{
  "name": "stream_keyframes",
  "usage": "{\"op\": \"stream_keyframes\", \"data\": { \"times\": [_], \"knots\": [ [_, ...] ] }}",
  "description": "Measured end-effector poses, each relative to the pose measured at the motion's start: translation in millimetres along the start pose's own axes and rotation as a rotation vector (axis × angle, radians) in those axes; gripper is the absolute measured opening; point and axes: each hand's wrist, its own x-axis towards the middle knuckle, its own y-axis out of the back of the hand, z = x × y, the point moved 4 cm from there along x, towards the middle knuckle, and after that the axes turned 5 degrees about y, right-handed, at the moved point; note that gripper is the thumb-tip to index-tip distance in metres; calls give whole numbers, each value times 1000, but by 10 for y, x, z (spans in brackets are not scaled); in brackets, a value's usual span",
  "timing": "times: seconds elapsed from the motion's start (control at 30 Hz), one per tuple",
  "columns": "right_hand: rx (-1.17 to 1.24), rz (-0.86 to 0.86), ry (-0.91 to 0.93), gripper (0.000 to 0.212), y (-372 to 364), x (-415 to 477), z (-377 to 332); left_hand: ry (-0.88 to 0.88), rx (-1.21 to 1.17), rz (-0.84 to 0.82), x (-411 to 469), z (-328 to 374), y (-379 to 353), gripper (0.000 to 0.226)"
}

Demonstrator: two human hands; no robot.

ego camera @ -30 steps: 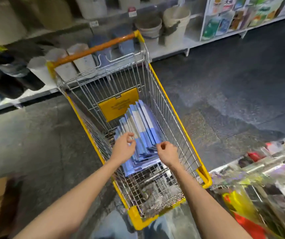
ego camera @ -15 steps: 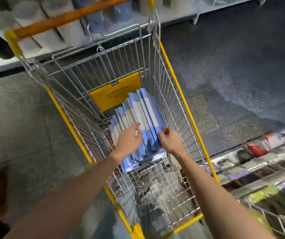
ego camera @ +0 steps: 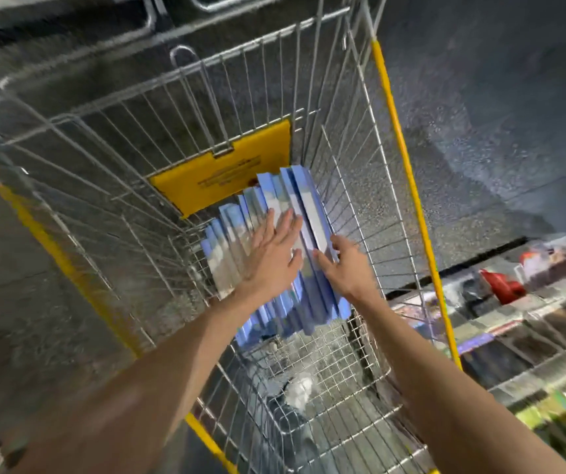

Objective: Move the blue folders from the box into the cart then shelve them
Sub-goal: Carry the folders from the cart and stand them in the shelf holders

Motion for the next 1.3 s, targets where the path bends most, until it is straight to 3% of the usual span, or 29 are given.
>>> {"op": "stream_keyframes", "data": {
  "times": [0.3, 0.5, 0.57, 0.67, 0.73, 0.9, 1.07, 1.2, 1.3],
  "knots": [
    [67, 22, 8, 51, -73, 40, 153, -66, -14, -4, -8, -201, -109, 66],
    [61, 211, -16, 27, 68, 23, 293, -70, -35, -42, -9, -260, -67, 66],
    [30, 163, -21, 40, 67, 39, 282, -54, -49, -65, -10, -254, -70, 64],
    [-28, -13, -29, 92, -26, 57, 181, -35, -104, -93, -2, -242, -58, 64],
    [-108, -109, -1, 103, -127, 60, 108, -28, -135, -117, 4, -248, -47, 64],
    [-197, -171, 57, 73, -181, 102, 44, 43, -267, -50, -66, -179, 119, 63],
    [-263, -203, 95, 24, -83, 77, 43, 193, -473, 53, -119, -67, 274, 62],
    [-326, -156, 52, 16, 120, 29, -89, 298, -817, 66, -40, 99, 344, 60],
    [-337, -125, 81, 17, 242, -97, -249, 446, -1002, -23, 51, 281, 397, 78]
  ]
}}
